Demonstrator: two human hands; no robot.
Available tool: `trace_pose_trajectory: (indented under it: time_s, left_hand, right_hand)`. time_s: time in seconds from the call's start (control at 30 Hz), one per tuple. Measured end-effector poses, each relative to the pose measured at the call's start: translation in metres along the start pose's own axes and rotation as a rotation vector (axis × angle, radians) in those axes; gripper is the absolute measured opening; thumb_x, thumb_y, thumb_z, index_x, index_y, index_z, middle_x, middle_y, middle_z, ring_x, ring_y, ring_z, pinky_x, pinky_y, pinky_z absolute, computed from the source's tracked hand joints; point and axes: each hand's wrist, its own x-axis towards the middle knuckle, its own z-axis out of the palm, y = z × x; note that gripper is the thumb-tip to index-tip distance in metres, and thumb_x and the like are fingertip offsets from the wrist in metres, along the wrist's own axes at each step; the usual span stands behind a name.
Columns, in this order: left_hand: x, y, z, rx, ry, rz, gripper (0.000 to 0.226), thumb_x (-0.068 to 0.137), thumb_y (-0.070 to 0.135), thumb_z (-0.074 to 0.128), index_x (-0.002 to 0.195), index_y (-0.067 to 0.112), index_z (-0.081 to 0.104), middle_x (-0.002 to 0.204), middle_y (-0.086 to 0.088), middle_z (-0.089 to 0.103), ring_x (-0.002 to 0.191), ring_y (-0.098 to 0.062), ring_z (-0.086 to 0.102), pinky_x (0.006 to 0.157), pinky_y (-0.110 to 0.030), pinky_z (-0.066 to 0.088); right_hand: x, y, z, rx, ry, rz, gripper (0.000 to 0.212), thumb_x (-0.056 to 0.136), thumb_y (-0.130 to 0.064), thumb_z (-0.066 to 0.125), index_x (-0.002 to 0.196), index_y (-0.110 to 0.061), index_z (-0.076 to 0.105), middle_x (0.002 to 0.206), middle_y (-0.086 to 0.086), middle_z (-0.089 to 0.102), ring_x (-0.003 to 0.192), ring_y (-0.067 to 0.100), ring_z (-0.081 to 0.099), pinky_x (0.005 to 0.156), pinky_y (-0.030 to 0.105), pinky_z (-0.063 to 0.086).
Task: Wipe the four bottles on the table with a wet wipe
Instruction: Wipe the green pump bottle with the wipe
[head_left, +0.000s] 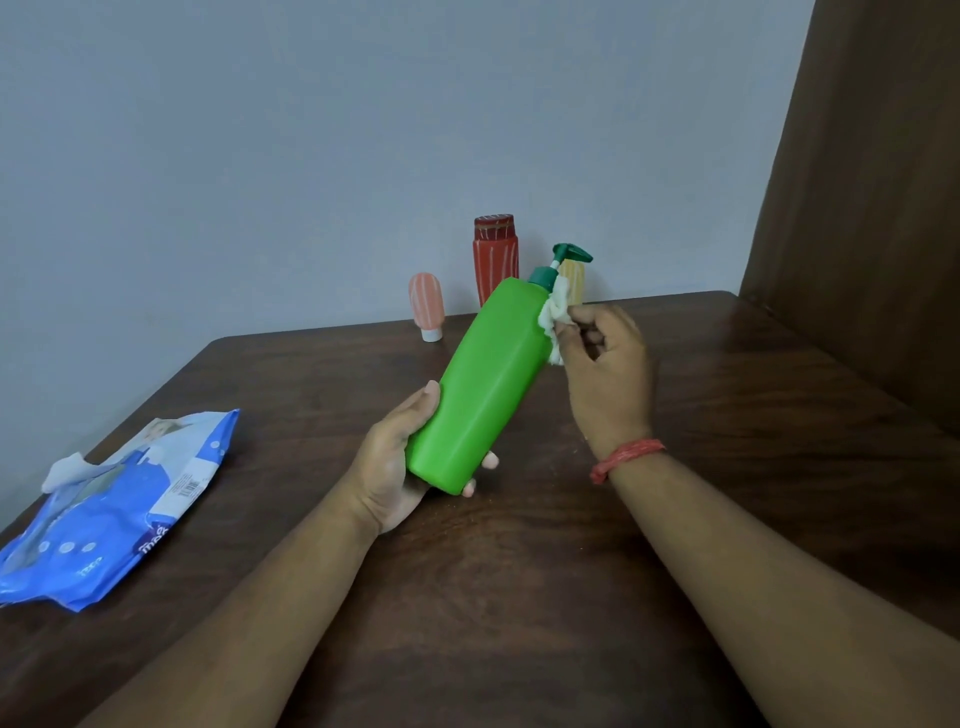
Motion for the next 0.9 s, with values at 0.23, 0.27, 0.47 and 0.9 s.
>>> trace_pose_trajectory:
  time_s: [0.23, 0.27, 0.47, 0.9]
  left_hand:
    - [0.0, 0.0, -0.001, 0.014, -0.025, -0.006, 0.059, 0.093, 0.047, 0.051, 0.14, 0.01, 0.053, 0.113, -0.024, 0.067, 0.08, -0.041, 0.068, 0.054, -0.039, 0.05]
    - [0.0, 0.0, 0.0, 0.02, -0.029, -0.009, 0.059, 0.093, 0.046, 0.05, 0.139, 0.01, 0.053, 0.113, -0.024, 0.067, 0.079, -0.041, 0.068, 0.054, -0.039, 0.05]
    - [-0.001, 0.0, -0.003, 0.003, -0.015, -0.008, 0.061, 0.093, 0.047, 0.051, 0.14, 0.008, 0.052, 0.11, -0.024, 0.068, 0.078, -0.041, 0.068, 0.054, -0.039, 0.05]
    - [0.0, -0.003, 0.004, 0.138, -0.025, 0.038, 0.053, 0.093, 0.042, 0.05, 0.131, 0.005, 0.055, 0.104, -0.023, 0.068, 0.079, -0.043, 0.067, 0.054, -0.039, 0.051]
  right_hand:
    - [0.006, 0.002, 0.0, 0.065, 0.01, 0.113, 0.017, 0.093, -0.012, 0.065, 0.095, -0.028, 0.07, 0.09, -0.005, 0.071, 0.082, 0.009, 0.067, 0.073, 0.03, 0.058]
    - [0.007, 0.004, -0.001, 0.081, 0.012, 0.133, 0.018, 0.094, -0.011, 0.064, 0.097, -0.028, 0.071, 0.091, -0.007, 0.072, 0.083, 0.008, 0.068, 0.075, 0.028, 0.058]
    - [-0.004, 0.001, 0.001, 0.017, -0.005, -0.01, 0.018, 0.09, -0.002, 0.066, 0.102, -0.013, 0.073, 0.1, -0.005, 0.067, 0.09, 0.009, 0.066, 0.077, 0.02, 0.054]
    - [0.0, -0.008, -0.007, -0.254, -0.071, -0.347, 0.019, 0.087, 0.002, 0.066, 0.105, -0.001, 0.074, 0.096, 0.009, 0.062, 0.09, 0.016, 0.058, 0.08, 0.021, 0.048]
